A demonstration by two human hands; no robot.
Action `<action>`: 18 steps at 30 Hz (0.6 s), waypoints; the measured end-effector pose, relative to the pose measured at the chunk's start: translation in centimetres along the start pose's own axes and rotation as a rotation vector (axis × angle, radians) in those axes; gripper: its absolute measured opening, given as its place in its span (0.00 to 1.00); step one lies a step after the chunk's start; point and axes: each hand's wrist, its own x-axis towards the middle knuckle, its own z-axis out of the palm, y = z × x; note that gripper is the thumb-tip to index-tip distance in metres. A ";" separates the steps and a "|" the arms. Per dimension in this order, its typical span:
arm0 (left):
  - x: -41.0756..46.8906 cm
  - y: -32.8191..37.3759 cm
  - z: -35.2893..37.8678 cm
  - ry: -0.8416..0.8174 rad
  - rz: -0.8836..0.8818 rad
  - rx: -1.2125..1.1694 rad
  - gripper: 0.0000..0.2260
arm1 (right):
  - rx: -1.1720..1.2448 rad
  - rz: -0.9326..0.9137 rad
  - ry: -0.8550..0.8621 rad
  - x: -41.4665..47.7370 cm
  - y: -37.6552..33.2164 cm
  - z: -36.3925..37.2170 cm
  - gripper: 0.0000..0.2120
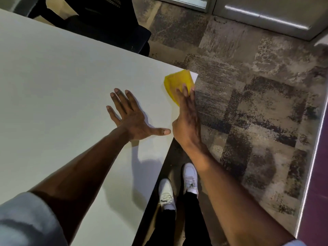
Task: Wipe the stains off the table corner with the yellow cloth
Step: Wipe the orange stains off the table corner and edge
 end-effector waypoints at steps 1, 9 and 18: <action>-0.2 0.1 -0.2 0.001 -0.004 0.005 0.85 | -0.010 -0.011 0.024 -0.9 0.0 0.1 0.43; 0.7 -0.4 0.6 -0.011 0.008 0.066 0.88 | 0.189 0.199 0.287 -5.4 -1.3 0.5 0.34; 0.9 -0.8 1.9 0.136 -0.018 0.038 0.79 | 0.573 0.428 0.187 -3.8 2.3 0.1 0.22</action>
